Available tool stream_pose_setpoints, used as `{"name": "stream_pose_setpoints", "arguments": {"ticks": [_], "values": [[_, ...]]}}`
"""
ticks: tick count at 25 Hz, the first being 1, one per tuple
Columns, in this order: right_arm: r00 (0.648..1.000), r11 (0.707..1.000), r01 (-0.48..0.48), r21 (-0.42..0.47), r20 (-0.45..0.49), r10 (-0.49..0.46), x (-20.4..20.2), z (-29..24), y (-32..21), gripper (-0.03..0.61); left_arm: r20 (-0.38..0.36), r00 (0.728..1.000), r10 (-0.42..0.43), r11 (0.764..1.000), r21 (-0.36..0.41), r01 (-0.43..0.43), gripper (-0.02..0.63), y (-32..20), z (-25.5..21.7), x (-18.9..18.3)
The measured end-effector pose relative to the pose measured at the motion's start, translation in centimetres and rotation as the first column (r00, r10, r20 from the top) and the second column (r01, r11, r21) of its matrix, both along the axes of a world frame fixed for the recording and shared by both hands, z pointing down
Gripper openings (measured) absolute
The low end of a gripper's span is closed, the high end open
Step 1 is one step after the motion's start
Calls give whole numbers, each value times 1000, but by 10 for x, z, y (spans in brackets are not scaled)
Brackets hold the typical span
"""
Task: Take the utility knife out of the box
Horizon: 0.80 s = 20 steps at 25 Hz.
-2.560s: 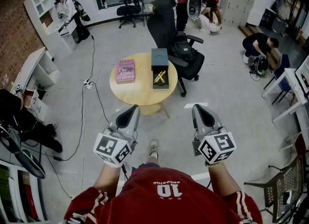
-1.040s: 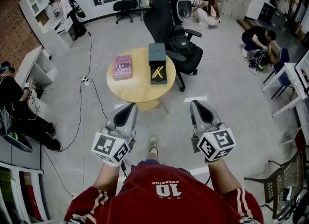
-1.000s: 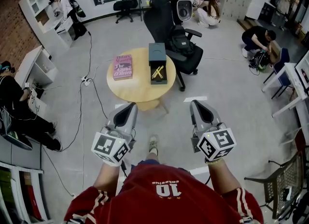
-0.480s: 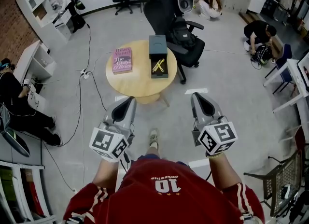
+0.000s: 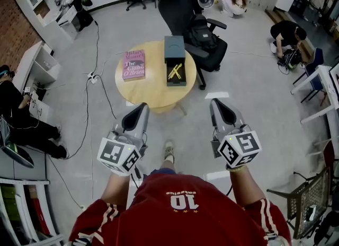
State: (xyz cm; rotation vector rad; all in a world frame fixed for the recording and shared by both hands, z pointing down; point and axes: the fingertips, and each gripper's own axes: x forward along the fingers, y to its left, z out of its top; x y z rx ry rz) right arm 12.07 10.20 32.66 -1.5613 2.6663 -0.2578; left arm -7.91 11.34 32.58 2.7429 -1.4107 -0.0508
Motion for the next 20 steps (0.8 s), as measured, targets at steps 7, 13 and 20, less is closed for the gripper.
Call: {"name": "stream_pose_setpoints", "arguments": {"ticks": [7,13,20], "values": [[1000,1000,0,-11,-12,-1,-6,-3,-50,0,-19,1000,-3,1000,-15,3,3,-50,2,-6],[999,1000,1,-17,-35,-1,-16,-9,-100,0,-42,999,7,1000,-14,-8,3,-106,0,-13],[998,1000,2,-13,-60,-3,-35,-13,-159,0,-60,998,25,1000,-9,-25,3,-170,-3,-25]]}}
